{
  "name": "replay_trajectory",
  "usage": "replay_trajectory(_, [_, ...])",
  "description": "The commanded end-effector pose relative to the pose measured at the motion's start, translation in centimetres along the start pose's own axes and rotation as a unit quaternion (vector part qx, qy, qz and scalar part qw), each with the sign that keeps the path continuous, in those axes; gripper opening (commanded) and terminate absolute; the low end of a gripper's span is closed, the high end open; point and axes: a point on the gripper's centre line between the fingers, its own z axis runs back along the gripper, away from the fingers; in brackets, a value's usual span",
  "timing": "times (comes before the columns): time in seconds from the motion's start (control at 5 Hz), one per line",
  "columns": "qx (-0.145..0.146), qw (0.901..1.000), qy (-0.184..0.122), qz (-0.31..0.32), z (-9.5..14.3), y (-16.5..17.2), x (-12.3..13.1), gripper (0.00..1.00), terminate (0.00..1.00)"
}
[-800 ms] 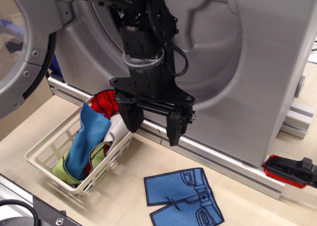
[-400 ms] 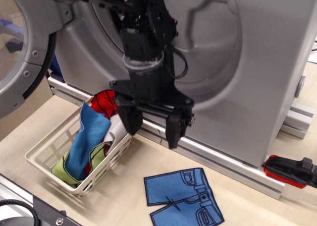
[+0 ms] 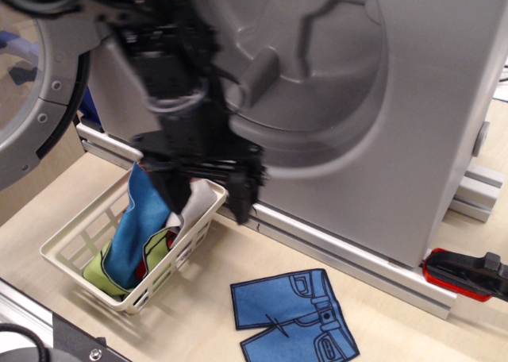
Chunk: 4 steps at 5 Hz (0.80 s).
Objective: Put clothes in laundry machine
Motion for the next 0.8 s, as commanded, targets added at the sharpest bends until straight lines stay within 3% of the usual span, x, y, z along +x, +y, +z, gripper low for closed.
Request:
replay_trajectory(0.0, [0.016,0.9931,-0.045,0.107,0.8,5.8,0.7,1.00,0.00])
replay_trajectory(0.2, [0.028,0.9873,-0.065,0.142,1.1,8.2,0.3,1.00,0.00])
replay_trajectory(0.6, [0.062,0.9813,-0.076,0.165,0.2,10.3,-0.3,1.00,0.00])
